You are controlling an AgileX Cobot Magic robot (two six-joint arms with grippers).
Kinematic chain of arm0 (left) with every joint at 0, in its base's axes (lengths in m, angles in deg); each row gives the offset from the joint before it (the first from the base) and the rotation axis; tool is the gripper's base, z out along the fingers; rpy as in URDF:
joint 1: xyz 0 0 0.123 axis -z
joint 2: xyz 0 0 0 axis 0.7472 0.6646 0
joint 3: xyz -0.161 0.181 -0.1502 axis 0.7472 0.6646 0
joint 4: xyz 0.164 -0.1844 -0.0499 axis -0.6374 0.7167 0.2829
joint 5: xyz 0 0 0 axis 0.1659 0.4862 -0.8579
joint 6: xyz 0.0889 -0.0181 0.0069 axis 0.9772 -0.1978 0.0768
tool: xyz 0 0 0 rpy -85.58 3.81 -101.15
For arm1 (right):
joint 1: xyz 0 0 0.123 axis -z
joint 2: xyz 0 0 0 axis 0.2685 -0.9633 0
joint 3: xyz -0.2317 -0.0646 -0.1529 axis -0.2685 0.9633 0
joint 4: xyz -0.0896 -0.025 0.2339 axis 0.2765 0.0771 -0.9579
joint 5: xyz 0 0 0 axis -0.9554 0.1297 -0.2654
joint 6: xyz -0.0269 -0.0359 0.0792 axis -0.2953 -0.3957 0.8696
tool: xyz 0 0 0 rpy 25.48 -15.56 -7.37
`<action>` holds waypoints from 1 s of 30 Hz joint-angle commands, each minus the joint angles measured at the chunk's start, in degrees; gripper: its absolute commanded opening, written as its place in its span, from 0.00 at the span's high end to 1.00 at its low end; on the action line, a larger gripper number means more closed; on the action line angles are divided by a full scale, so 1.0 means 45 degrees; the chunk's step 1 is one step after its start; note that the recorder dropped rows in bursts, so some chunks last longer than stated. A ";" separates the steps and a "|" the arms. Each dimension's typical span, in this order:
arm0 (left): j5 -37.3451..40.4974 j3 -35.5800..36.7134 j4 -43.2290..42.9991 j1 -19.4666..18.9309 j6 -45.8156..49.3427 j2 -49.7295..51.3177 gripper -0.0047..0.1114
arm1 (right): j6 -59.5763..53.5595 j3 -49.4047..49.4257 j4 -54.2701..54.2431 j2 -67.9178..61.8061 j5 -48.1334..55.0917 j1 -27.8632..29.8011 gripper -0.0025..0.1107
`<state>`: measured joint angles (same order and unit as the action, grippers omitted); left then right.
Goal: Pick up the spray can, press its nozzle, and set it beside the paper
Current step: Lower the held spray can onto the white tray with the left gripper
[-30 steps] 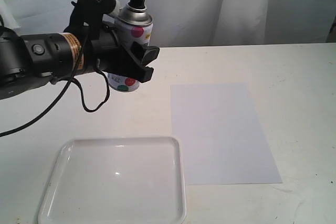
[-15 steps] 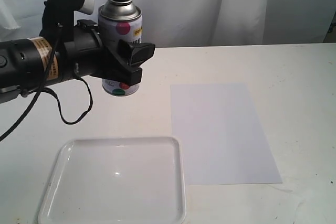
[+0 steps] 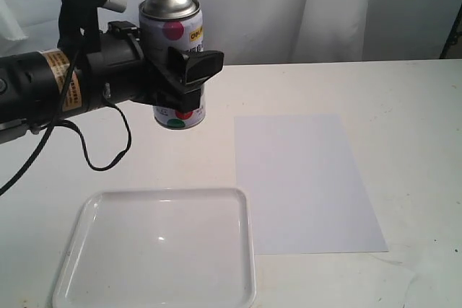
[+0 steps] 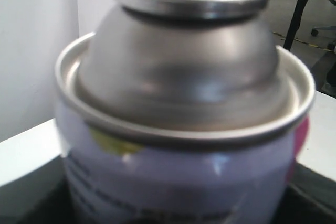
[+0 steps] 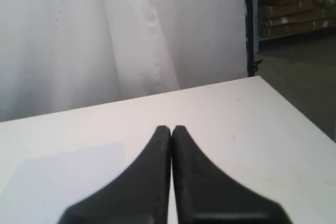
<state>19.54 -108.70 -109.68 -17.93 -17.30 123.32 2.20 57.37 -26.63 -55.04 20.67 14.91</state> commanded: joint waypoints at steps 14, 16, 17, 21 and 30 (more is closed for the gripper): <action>-0.4395 0.3790 0.2150 -0.0557 0.2579 -0.0206 0.96 | 0.0164 0.0412 0.0195 0.0038 0.0285 -0.0067 0.98; -0.4453 0.4116 0.2150 -0.0955 0.2922 -0.0206 0.96 | 0.0164 0.0412 0.0195 0.0038 0.0285 -0.0067 0.98; -0.4559 0.4286 0.2150 -0.1168 0.3064 -0.0171 0.96 | 0.0133 0.0412 0.0195 0.0038 0.0285 -0.0067 0.98; -0.5352 0.4513 0.1778 -0.1914 0.3176 0.0410 0.96 | 0.0133 0.0412 0.0195 0.0038 0.0285 -0.0067 0.98; -0.9241 0.4484 -0.0274 -0.2973 0.3527 0.3390 0.96 | 0.0161 0.0412 0.0195 0.0038 0.0285 -0.0067 0.98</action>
<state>-13.23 -88.44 -108.57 -30.29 -2.84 135.14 2.88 59.10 -26.40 -55.04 21.50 14.91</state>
